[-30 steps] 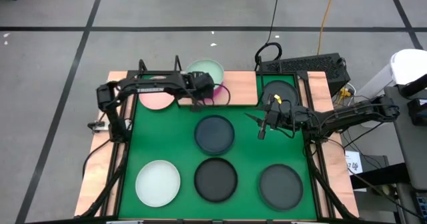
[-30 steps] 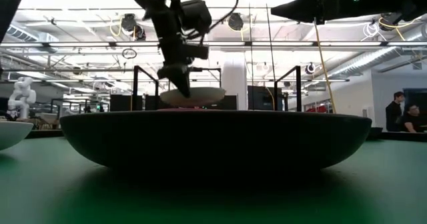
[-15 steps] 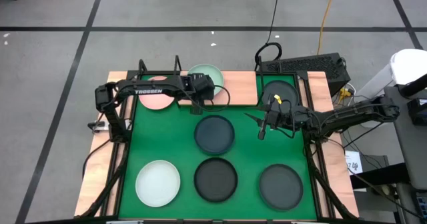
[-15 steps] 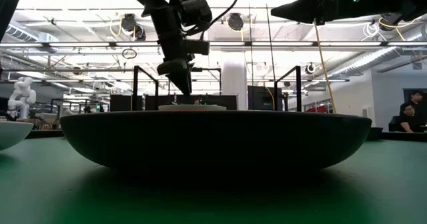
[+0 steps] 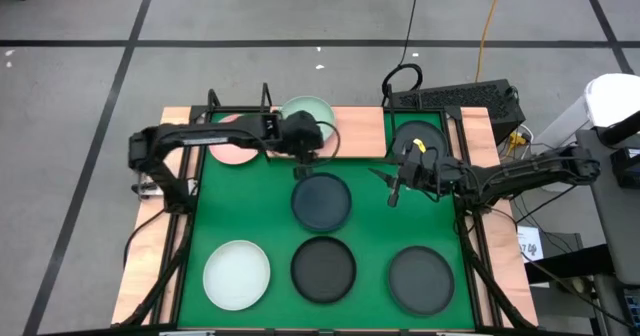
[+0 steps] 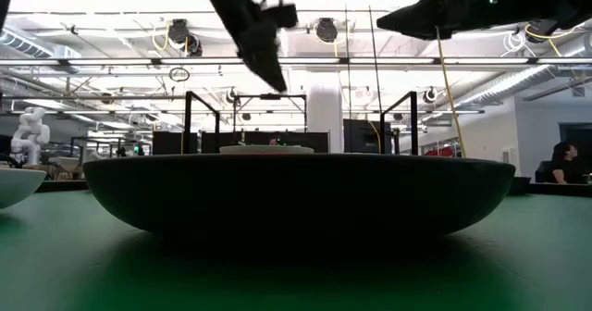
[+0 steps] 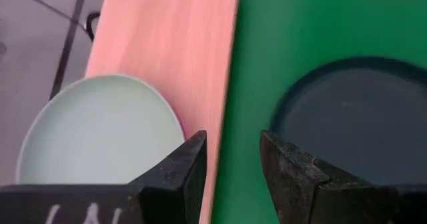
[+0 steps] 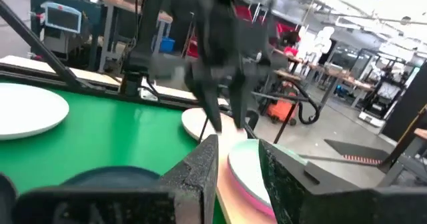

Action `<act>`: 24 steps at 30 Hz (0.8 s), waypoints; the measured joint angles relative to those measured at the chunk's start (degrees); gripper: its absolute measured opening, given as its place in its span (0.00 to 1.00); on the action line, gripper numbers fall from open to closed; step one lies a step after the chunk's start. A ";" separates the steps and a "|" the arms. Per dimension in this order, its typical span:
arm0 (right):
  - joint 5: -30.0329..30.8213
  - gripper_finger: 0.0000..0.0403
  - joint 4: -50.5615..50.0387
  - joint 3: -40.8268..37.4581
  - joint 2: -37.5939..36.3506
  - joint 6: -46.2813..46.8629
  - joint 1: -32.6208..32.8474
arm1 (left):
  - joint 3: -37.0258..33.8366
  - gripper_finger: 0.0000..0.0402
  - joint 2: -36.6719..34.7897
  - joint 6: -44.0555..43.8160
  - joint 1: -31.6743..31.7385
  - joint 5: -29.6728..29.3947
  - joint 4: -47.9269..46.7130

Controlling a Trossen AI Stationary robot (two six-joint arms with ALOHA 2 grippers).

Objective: Place and stack plates onto a shelf
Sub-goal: Stack the top dark green plate on top of the green plate on the shelf

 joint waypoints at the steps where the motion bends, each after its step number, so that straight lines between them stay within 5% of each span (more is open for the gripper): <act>1: -0.02 0.23 -0.60 0.00 -0.27 0.44 -0.02 | -0.01 0.36 -1.68 -0.08 -0.56 -0.16 0.19; 7: -1.51 0.23 -11.29 2.34 -2.41 4.53 -0.18 | -4.43 0.36 -13.95 -3.89 -4.75 -3.82 2.19; 15: 0.23 0.23 -43.83 13.00 -2.23 16.84 -3.86 | -23.75 0.36 -31.52 -8.72 -12.18 -9.08 21.44; 24: 0.42 0.23 -70.35 15.13 -1.80 25.86 -9.74 | -41.43 0.36 -44.98 -11.11 -16.01 -11.97 37.31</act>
